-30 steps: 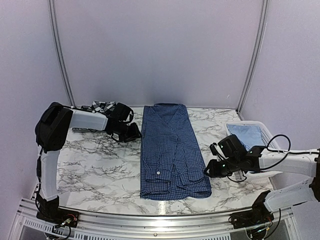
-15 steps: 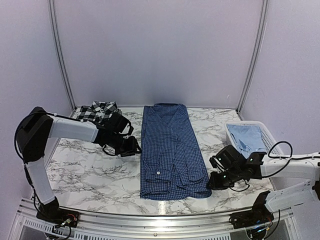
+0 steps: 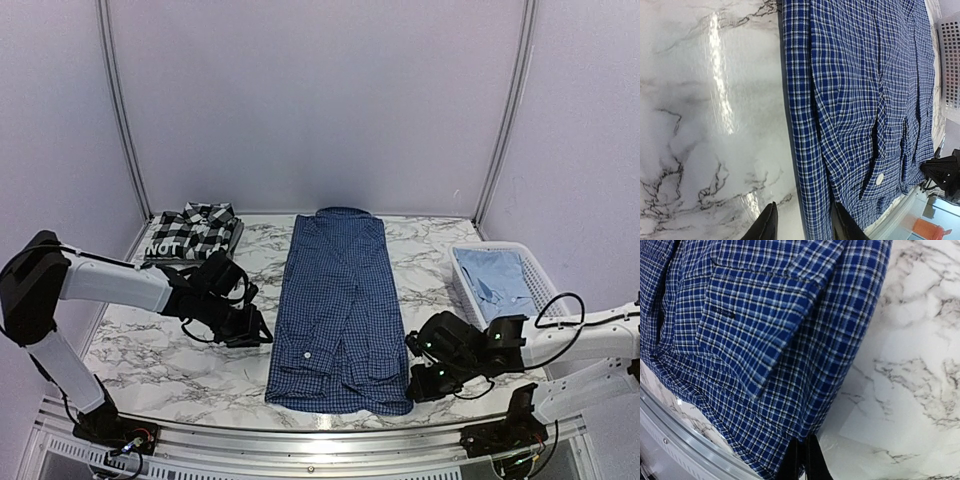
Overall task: Fold and stack the long sleeve shirts
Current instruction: Move the rectangle-folded shirt to the center of the board, then pick up the rectangle-folded shirt from the center of the board.
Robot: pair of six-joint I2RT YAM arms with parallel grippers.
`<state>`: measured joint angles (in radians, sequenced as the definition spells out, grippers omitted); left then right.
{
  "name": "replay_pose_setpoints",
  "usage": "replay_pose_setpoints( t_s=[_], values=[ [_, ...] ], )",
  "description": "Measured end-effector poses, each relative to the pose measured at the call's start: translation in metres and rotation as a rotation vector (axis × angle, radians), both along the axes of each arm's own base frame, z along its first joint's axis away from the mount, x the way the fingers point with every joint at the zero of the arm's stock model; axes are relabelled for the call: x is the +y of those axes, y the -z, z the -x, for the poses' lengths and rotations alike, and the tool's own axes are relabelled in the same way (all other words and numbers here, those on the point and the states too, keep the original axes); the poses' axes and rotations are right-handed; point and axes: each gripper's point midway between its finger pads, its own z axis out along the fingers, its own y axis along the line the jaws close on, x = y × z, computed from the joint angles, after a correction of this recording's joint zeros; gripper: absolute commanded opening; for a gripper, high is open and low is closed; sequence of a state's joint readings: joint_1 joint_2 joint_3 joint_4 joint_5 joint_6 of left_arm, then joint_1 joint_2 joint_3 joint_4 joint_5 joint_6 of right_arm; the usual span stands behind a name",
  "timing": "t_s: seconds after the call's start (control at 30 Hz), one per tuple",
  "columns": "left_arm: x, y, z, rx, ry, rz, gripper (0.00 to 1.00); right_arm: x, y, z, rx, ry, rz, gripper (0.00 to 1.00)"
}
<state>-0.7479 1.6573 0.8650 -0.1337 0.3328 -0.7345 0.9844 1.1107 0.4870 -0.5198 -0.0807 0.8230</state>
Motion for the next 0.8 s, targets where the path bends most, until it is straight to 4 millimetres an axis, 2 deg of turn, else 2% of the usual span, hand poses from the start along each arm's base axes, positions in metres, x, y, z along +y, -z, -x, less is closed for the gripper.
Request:
replay_pose_setpoints(
  t_s=[0.03, 0.13, 0.27, 0.5, 0.8],
  values=[
    [0.001, -0.002, 0.005, 0.003, 0.003, 0.005, 0.39, 0.002, 0.001, 0.008, 0.009, -0.018, 0.004, 0.11],
    [0.003, -0.003, 0.018, 0.017, 0.017, 0.015, 0.41, -0.003, 0.000, 0.014, 0.021, -0.006, 0.022, 0.26],
    [0.002, 0.001, 0.031, 0.046, 0.036, 0.016, 0.44, -0.007, -0.013, 0.008, -0.001, 0.034, -0.007, 0.38],
    [-0.002, -0.001, 0.036, 0.062, 0.053, 0.037, 0.45, -0.014, -0.024, -0.022, -0.019, 0.126, -0.067, 0.50],
    [-0.012, -0.005, 0.038, 0.071, 0.089, 0.091, 0.46, -0.004, -0.032, -0.050, -0.018, 0.148, -0.193, 0.58]
  ],
)
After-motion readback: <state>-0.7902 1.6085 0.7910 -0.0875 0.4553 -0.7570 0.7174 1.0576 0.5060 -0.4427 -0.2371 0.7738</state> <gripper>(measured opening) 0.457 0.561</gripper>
